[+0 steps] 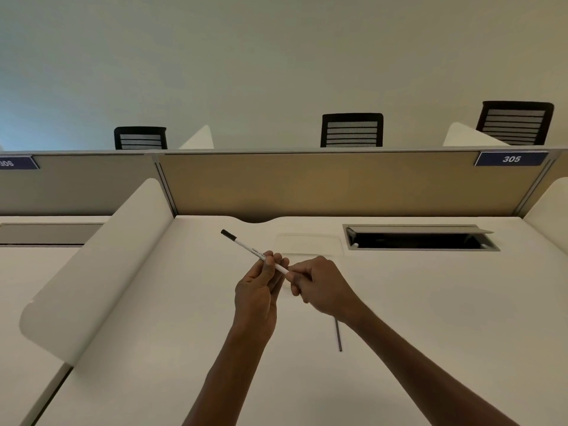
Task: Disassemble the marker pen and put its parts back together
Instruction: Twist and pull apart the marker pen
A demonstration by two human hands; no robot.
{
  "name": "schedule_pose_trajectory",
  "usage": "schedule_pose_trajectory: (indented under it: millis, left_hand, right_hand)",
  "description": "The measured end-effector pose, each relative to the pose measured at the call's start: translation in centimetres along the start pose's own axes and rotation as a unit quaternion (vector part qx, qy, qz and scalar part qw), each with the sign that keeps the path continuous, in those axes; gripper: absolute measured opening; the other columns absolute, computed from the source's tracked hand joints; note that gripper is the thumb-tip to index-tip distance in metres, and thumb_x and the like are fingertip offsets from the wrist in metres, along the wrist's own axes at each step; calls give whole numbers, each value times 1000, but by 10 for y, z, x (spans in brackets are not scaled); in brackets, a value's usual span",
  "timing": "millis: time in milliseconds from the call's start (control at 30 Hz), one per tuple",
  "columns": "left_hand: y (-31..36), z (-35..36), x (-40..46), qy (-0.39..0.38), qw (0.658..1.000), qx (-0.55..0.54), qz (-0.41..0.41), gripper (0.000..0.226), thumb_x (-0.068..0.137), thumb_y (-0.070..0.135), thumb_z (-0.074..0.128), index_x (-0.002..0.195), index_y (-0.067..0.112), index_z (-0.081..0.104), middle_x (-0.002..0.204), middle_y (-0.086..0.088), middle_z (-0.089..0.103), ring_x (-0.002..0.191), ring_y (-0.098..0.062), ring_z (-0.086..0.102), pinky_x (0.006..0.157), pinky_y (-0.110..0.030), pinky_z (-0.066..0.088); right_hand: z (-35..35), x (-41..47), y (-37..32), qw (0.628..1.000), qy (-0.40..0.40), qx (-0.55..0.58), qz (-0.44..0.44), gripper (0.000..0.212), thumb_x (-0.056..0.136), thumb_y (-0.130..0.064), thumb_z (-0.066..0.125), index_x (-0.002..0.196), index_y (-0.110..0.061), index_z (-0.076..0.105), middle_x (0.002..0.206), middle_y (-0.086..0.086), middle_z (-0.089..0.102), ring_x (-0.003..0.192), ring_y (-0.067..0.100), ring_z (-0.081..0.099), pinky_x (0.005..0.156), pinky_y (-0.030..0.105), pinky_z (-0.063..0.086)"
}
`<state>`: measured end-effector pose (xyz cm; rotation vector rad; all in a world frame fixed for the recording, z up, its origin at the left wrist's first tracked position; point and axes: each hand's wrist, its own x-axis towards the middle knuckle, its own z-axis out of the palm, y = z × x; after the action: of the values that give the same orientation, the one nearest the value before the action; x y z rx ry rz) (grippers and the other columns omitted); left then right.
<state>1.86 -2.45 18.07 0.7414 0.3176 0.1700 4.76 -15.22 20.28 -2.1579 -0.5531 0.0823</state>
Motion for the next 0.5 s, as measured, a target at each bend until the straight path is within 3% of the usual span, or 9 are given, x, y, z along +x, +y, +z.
schedule_pose_trajectory:
  millis: [167, 333, 433, 500]
  left_hand:
    - [-10, 6, -7, 83, 996, -12, -2, 19, 93, 15, 60, 105, 5, 71, 91, -8, 77, 86, -20, 75, 86, -35, 56]
    - [-12, 6, -8, 144, 989, -29, -31, 16, 92, 14, 63, 101, 2, 71, 85, -9, 77, 75, -18, 75, 73, -30, 60]
    - [-13, 6, -7, 164, 985, -20, -40, 14, 92, 14, 64, 95, 3, 72, 80, -9, 77, 71, -18, 75, 64, -28, 62]
    - [-12, 7, -7, 169, 984, -23, -42, 13, 92, 13, 65, 94, 3, 72, 77, -9, 78, 69, -18, 75, 59, -27, 61]
  right_hand:
    - [25, -5, 6, 956, 81, -259, -114, 19, 94, -5, 49, 97, -8, 68, 71, 9, 66, 57, 22, 55, 55, 33, 48]
    - [34, -11, 12, 911, 107, -354, -185, 14, 74, 4, 67, 82, -7, 67, 58, 4, 57, 45, 16, 48, 43, 25, 35]
    - [33, -9, 20, 884, 102, -390, -238, 8, 82, 1, 62, 86, -5, 65, 62, 6, 58, 47, 17, 49, 44, 29, 45]
    - [33, -6, 22, 861, 107, -424, -259, 16, 88, -1, 49, 86, -4, 65, 62, 6, 56, 48, 17, 48, 44, 30, 45]
